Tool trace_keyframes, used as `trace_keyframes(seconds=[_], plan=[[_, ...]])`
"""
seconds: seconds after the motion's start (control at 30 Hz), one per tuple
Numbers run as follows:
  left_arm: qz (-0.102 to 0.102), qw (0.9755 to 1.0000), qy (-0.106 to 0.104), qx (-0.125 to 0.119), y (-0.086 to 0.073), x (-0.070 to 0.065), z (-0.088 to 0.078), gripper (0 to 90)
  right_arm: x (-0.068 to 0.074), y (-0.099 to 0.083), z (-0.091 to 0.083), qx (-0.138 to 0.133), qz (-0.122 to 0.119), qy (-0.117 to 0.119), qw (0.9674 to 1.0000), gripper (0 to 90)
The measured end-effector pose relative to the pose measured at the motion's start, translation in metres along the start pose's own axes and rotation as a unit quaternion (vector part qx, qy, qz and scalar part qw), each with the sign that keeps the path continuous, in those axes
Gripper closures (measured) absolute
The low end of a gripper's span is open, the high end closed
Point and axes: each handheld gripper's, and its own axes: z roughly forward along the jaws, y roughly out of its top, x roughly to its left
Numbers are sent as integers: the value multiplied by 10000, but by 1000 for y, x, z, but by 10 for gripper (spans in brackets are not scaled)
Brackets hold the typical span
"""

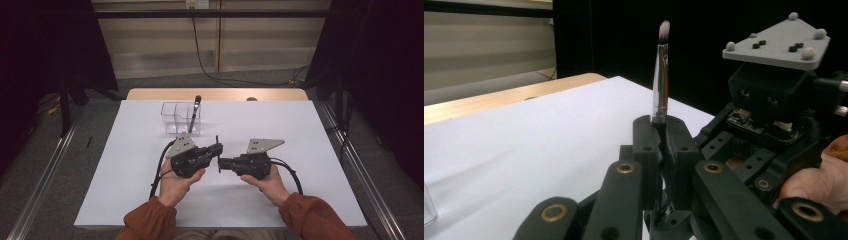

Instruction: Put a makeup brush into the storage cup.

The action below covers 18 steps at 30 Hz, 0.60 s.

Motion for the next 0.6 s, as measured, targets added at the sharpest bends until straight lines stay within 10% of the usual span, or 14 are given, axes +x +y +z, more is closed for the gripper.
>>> trace_keyframes(seconds=[0.6], plan=[[-27,10000,68,-59,5,3,-4,859,-1,1,-4,-52,80,-12,10000,611]])
